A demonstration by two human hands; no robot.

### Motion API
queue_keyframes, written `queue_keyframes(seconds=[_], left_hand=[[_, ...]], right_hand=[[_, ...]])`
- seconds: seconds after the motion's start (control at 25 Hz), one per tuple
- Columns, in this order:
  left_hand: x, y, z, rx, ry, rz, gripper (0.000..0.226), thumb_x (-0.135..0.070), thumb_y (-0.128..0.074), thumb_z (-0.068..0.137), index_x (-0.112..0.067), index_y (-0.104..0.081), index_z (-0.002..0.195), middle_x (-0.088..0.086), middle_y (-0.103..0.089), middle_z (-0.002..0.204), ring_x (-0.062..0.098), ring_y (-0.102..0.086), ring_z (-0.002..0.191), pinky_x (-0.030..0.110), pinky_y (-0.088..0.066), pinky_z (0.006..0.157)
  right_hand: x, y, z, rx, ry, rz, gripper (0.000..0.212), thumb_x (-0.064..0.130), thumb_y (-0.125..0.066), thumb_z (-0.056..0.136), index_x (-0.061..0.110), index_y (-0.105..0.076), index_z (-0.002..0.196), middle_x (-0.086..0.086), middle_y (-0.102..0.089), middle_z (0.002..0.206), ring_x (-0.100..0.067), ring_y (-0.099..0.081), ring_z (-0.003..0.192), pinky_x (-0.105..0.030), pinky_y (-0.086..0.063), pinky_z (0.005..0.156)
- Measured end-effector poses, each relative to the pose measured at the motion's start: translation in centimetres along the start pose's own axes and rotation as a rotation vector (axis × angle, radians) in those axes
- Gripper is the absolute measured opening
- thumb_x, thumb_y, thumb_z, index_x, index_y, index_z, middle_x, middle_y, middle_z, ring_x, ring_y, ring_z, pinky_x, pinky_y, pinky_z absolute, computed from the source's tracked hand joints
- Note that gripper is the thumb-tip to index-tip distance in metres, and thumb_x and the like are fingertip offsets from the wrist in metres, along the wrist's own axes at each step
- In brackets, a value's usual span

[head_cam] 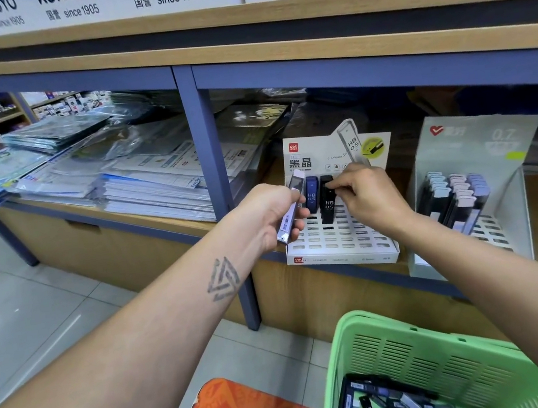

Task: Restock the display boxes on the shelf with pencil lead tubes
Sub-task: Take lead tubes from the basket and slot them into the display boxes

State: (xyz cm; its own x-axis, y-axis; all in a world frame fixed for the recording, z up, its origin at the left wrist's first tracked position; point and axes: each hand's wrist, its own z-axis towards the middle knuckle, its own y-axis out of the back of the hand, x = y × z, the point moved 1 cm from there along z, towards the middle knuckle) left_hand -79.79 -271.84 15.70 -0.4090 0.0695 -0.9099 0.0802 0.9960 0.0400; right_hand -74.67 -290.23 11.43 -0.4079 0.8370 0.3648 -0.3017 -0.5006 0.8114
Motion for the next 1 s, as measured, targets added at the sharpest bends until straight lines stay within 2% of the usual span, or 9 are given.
queue_keyframes(seconds=[0.12, 0.28, 0.36, 0.44, 0.52, 0.68, 0.8, 0.92, 1.0], left_hand=[[0.0, 0.0, 0.0, 0.009, -0.002, -0.007, 0.018, -0.019, -0.04, 0.107, -0.011, -0.055, 0.1, 0.003, -0.055, 0.07, 0.012, -0.046, 0.052, 0.019, -0.039, 0.041], [0.1, 0.0, -0.1, 0.036, -0.035, -0.012, 0.017, -0.021, -0.045, 0.107, -0.011, -0.058, 0.104, 0.005, -0.059, 0.072, 0.014, -0.049, 0.052, 0.021, -0.042, 0.043], [0.1, -0.2, -0.1, 0.058, -0.056, -0.009, 0.017, -0.02, -0.049, 0.106, -0.009, -0.062, 0.108, 0.007, -0.062, 0.073, 0.016, -0.053, 0.052, 0.024, -0.045, 0.047], [0.1, -0.4, -0.2, 0.099, -0.084, -0.004, 0.021, -0.02, -0.052, 0.104, -0.006, -0.065, 0.113, 0.008, -0.065, 0.074, 0.017, -0.056, 0.054, 0.027, -0.048, 0.05], [-0.1, -1.0, -0.4, 0.171, -0.115, 0.01, 0.022, -0.02, -0.055, 0.104, -0.005, -0.066, 0.115, 0.009, -0.067, 0.076, 0.016, -0.058, 0.056, 0.027, -0.049, 0.052], [-0.5, -3.5, -1.3, 0.311, -0.173, 0.041, 0.025, -0.019, -0.057, 0.102, -0.001, -0.066, 0.118, 0.013, -0.069, 0.083, 0.018, -0.059, 0.06, 0.028, -0.049, 0.055], [-1.1, -6.4, -2.1, 0.359, -0.204, 0.067, 0.021, -0.014, -0.057, 0.102, 0.002, -0.064, 0.114, 0.017, -0.07, 0.087, 0.021, -0.062, 0.066, 0.029, -0.053, 0.057], [-1.6, -9.2, -2.5, 0.363, -0.227, 0.117, 0.007, -0.005, -0.056, 0.1, -0.003, -0.063, 0.097, 0.022, -0.07, 0.093, 0.029, -0.069, 0.08, 0.045, -0.059, 0.08], [-1.7, -10.7, -2.4, 0.338, -0.255, 0.273, 0.006, -0.003, -0.059, 0.098, -0.004, -0.065, 0.097, 0.022, -0.071, 0.094, 0.029, -0.072, 0.083, 0.049, -0.06, 0.084]], right_hand=[[0.0, 0.1, -0.2, 0.023, 0.001, -0.024, 0.031, 0.006, -0.058, 0.097, 0.015, -0.072, 0.123, -0.003, -0.067, 0.115, -0.025, -0.061, 0.109, -0.037, -0.051, 0.09], [0.6, 0.7, -0.5, 0.061, -0.033, -0.045, 0.035, 0.011, -0.054, 0.1, 0.02, -0.066, 0.132, -0.003, -0.066, 0.124, -0.025, -0.059, 0.115, -0.039, -0.051, 0.094], [1.3, 1.7, -0.7, 0.022, -0.106, 0.117, 0.035, 0.012, -0.055, 0.1, 0.018, -0.066, 0.132, -0.003, -0.071, 0.113, -0.019, -0.065, 0.101, -0.033, -0.054, 0.086], [2.2, 3.3, -0.8, 0.022, -0.263, 0.496, 0.028, 0.009, -0.056, 0.1, 0.011, -0.068, 0.125, -0.008, -0.074, 0.094, -0.016, -0.067, 0.077, -0.029, -0.057, 0.069], [2.9, 5.4, -1.3, 0.058, -0.345, 0.786, 0.021, 0.009, -0.06, 0.1, 0.006, -0.07, 0.118, -0.014, -0.074, 0.089, -0.018, -0.068, 0.069, -0.026, -0.056, 0.06], [2.4, 9.0, -3.1, 0.045, -0.346, 0.884, 0.006, 0.007, -0.069, 0.094, 0.009, -0.073, 0.097, -0.012, -0.075, 0.079, -0.016, -0.069, 0.066, -0.022, -0.056, 0.06], [0.7, 11.5, -4.5, -0.005, -0.422, 0.954, 0.007, 0.004, -0.069, 0.092, 0.003, -0.073, 0.098, -0.014, -0.073, 0.078, -0.016, -0.068, 0.066, -0.019, -0.056, 0.061], [-1.5, 13.6, -5.8, -0.094, -0.474, 0.971, 0.011, 0.001, -0.071, 0.09, -0.002, -0.071, 0.101, -0.017, -0.073, 0.078, -0.016, -0.069, 0.066, -0.019, -0.057, 0.061], [-3.1, 14.8, -6.8, -0.155, -0.507, 0.965, 0.015, 0.002, -0.074, 0.087, -0.002, -0.071, 0.101, -0.018, -0.075, 0.079, -0.018, -0.071, 0.067, -0.021, -0.058, 0.062]])
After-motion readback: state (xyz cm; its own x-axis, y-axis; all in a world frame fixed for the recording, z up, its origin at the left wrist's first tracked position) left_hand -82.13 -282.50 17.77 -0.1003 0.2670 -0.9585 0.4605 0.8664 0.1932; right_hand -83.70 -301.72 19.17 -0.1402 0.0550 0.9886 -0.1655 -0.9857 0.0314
